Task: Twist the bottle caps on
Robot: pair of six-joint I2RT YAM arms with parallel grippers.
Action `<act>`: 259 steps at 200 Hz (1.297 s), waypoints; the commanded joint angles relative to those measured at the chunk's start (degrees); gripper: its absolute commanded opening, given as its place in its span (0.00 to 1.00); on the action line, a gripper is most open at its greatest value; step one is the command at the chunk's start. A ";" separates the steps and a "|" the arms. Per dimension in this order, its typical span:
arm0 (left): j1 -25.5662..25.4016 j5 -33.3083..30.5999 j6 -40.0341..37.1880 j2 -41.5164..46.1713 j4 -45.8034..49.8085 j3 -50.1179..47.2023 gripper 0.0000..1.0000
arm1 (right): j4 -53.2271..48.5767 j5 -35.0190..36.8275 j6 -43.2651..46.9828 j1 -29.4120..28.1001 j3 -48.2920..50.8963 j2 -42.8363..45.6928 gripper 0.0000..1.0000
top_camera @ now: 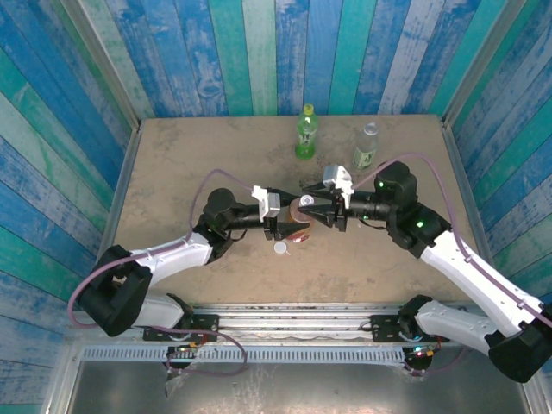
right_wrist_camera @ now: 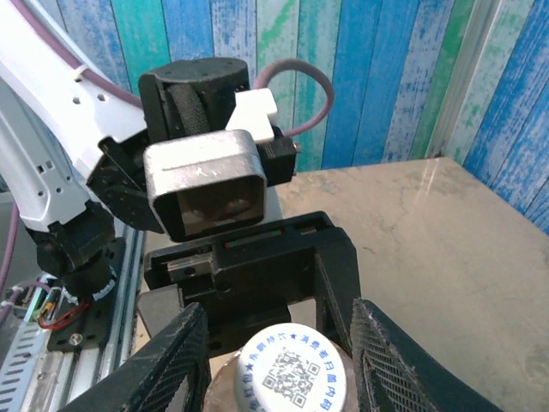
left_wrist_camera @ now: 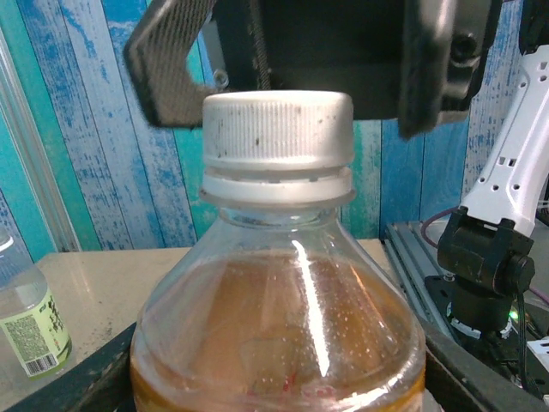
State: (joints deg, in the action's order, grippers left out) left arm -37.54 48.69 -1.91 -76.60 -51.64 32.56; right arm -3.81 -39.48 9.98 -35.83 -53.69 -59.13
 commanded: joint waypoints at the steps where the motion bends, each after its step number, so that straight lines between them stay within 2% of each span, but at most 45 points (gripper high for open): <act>1: 0.10 -0.08 -1.34 0.64 -1.17 0.03 0.50 | -1.19 1.30 0.15 -0.10 -1.15 -1.10 0.47; 53: 0.01 -3.41 -1.14 -0.01 -0.73 -0.07 0.50 | -1.33 -0.98 -0.40 0.23 -2.03 -2.12 0.28; 77: 0.05 -13.57 9.47 -0.21 -8.62 -2.12 0.47 | -0.04 -0.65 -2.68 0.20 -2.03 -2.47 0.25; 90: 0.05 -19.10 13.96 0.53 -8.28 -2.29 0.43 | 0.76 -0.64 -3.45 0.24 -2.02 -2.72 0.25; 109: 0.01 -19.60 10.61 1.24 -3.44 -0.94 0.39 | 0.91 -0.47 -3.94 0.20 -2.43 -3.37 0.25; 123: -0.12 -17.78 5.01 1.12 -0.43 -0.07 0.37 | 1.29 -0.24 -4.47 0.17 -2.73 -3.79 0.25; 145: -0.92 -18.85 2.29 1.15 -1.56 -0.57 0.45 | 2.51 -0.07 -5.14 0.21 -2.82 -4.23 0.25; 152: -0.87 -19.08 2.21 1.12 -2.92 -1.03 0.52 | 2.86 0.02 -5.13 0.21 -2.74 -4.24 0.25; 158: -0.87 -19.25 2.19 1.18 -3.39 -1.25 0.63 | 3.22 -0.04 -5.15 0.20 -2.67 -4.30 0.25; 178: -0.94 -18.25 0.77 0.82 0.19 0.18 0.78 | 4.28 -0.06 -5.30 0.20 -2.52 -4.40 0.22; 202: -0.89 -17.66 0.04 0.74 0.08 -0.25 1.00 | 4.36 -0.98 -4.75 0.15 -3.04 -4.70 0.20; 207: -0.91 -17.67 -0.03 0.79 0.22 -0.28 0.95 | 4.34 -1.02 -4.68 0.24 -3.13 -4.72 0.19; 216: -0.91 -17.79 -0.13 0.87 0.48 -0.37 0.94 | 4.34 -1.37 -4.62 0.27 -3.30 -4.80 0.19; 241: -0.87 -18.03 0.08 1.32 0.82 -0.74 0.94 | 4.24 -2.08 -4.70 0.24 -3.70 -5.20 0.19; 251: -0.88 -17.67 0.07 1.35 0.91 -0.72 1.00 | 4.21 -1.91 -4.73 0.27 -3.79 -5.42 0.18; 259: -0.87 -17.18 0.13 1.30 0.59 -0.79 0.88 | 4.22 -1.85 -4.79 0.24 -3.94 -5.54 0.18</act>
State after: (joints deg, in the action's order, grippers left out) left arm -38.72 32.86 -1.32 -76.53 -51.81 31.33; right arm -0.40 -38.63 5.98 -35.18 -55.83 -64.53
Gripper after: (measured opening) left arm 0.960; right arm 0.311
